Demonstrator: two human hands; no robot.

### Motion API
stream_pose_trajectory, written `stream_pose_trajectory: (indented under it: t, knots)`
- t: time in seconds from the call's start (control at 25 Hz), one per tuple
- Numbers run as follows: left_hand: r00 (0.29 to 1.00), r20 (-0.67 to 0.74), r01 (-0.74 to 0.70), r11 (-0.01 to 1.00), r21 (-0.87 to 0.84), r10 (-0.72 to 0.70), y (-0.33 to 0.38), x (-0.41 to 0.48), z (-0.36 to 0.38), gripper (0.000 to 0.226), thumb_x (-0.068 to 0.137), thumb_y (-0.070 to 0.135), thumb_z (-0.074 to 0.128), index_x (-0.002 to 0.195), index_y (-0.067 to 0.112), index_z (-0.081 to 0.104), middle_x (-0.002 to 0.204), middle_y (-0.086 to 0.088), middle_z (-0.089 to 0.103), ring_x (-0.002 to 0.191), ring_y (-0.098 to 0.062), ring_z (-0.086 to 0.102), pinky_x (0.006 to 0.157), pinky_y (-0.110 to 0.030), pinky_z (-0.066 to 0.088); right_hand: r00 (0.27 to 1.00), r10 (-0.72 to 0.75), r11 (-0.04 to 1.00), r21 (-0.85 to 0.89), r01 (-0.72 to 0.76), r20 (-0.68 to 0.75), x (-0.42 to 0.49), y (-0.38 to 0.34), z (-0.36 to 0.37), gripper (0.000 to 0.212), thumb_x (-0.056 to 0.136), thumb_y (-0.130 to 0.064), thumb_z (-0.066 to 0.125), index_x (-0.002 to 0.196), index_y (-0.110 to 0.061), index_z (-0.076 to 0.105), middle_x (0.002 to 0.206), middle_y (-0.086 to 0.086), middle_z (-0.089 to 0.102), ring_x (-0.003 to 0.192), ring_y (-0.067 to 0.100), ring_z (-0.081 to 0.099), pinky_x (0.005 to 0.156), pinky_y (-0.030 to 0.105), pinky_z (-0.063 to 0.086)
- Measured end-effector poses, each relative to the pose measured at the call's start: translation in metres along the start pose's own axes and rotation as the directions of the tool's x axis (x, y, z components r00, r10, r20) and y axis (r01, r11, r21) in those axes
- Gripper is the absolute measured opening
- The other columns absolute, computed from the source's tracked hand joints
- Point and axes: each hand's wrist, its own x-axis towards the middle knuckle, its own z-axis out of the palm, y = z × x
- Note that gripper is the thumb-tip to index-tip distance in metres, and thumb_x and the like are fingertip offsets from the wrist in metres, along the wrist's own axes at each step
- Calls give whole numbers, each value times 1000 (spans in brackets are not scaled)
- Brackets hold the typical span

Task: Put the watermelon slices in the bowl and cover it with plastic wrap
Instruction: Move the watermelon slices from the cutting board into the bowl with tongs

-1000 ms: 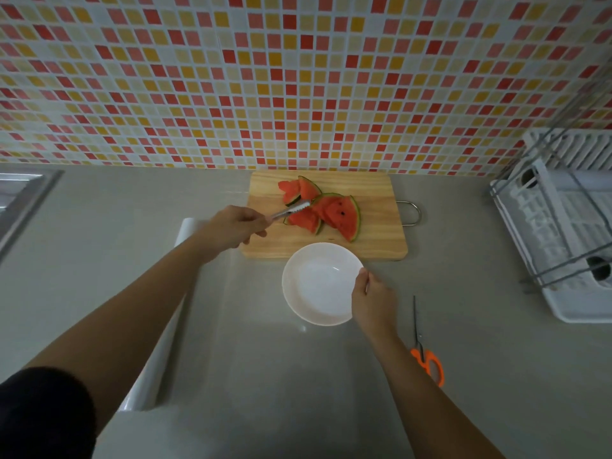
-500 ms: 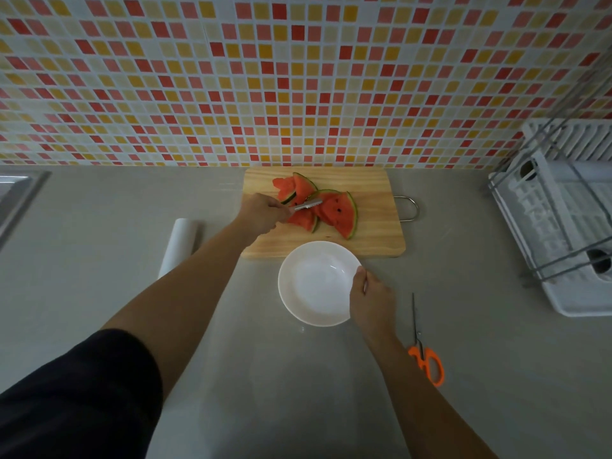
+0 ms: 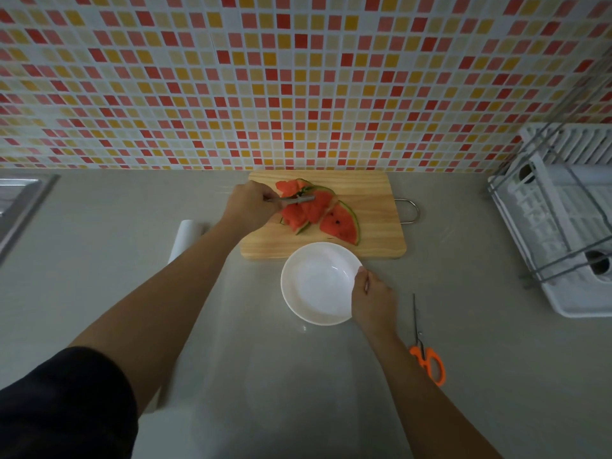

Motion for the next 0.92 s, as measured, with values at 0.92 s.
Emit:
stream_pose_trajectory:
  t: [0.92]
  knots:
    - [936, 333, -282, 817, 504, 118, 12, -75, -36, 42, 81, 53, 57, 87, 13, 72, 80, -2, 67, 67, -14, 56, 50, -22, 35, 997, 29, 999, 17, -30, 65, 4, 2, -1, 44, 98, -26, 33, 55, -16, 40, 54, -4, 47, 55, 15, 47, 48, 29, 25]
